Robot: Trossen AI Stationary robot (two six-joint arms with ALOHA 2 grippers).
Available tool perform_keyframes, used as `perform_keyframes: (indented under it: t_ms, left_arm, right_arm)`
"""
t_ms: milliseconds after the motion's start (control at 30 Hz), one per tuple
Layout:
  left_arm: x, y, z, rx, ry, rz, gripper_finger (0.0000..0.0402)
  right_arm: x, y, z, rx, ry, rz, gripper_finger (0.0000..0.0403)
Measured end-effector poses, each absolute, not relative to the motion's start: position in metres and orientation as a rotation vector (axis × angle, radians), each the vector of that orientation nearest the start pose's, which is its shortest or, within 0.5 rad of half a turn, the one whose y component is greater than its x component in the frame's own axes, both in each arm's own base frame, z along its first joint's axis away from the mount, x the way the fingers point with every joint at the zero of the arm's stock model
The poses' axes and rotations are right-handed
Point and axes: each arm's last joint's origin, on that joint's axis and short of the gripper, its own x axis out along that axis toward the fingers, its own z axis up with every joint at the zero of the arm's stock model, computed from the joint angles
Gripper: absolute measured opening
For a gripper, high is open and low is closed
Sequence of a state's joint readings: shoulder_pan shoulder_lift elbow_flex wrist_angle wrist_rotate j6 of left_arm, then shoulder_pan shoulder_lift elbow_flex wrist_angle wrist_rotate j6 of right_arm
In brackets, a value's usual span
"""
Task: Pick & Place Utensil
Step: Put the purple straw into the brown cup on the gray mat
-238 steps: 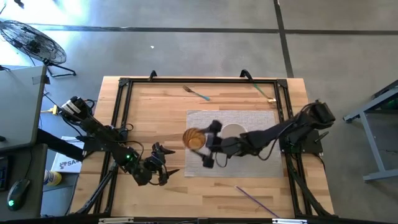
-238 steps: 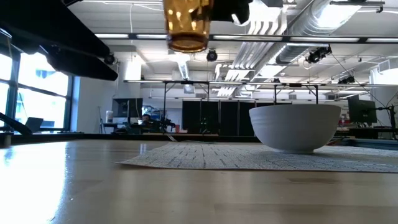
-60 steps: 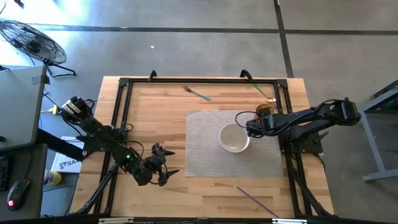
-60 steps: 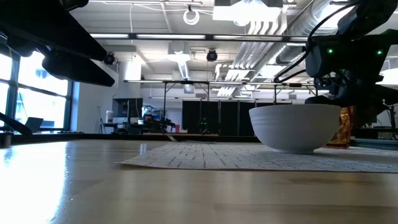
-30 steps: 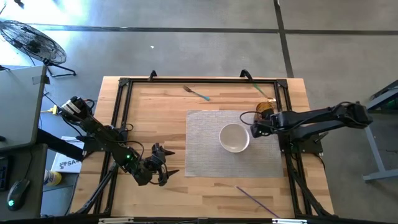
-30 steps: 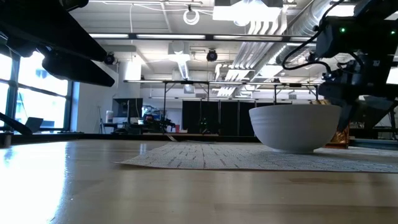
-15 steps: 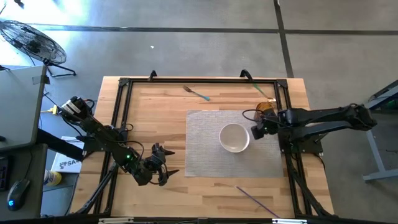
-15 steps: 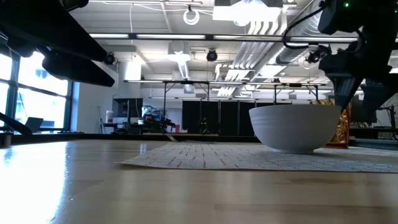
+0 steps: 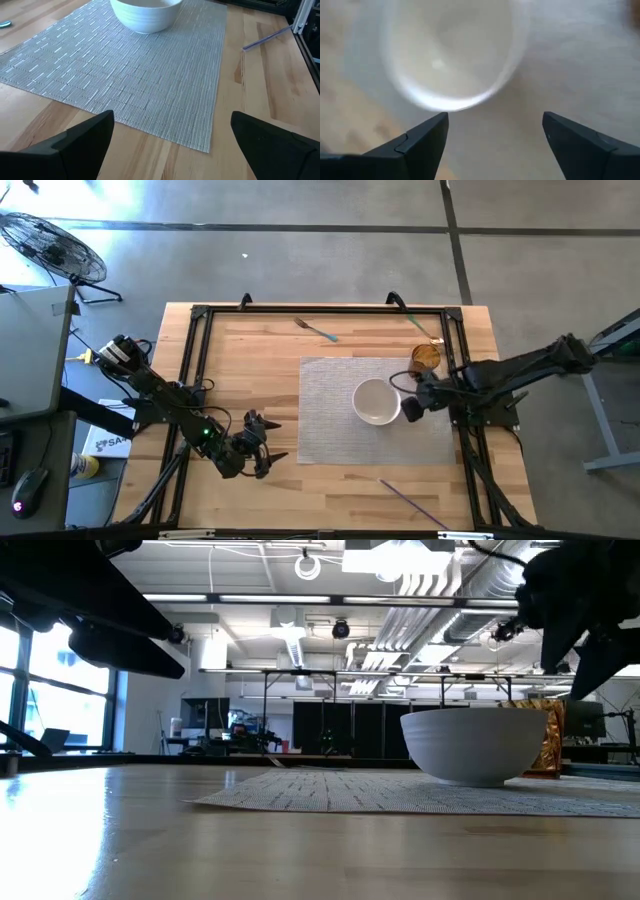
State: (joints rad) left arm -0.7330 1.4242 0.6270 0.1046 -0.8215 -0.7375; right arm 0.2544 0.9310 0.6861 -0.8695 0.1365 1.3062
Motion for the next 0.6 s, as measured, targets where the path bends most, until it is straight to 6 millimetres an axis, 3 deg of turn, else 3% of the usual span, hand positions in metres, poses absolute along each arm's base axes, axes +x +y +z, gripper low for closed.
perform_keyframes:
  t_ms: [333, 600]
  left_arm:
    - [0.21, -0.16, 0.176, -0.2, 0.416, 0.265, 0.0396]
    - [0.21, -0.159, 0.176, -0.193, 0.411, 0.275, 0.0396]
  right_arm:
    - [0.208, 0.106, 0.208, 0.975, 0.975, -0.31, 0.03]
    - [0.246, 0.154, 0.231, 0.85, 1.128, -0.366, 0.0267]
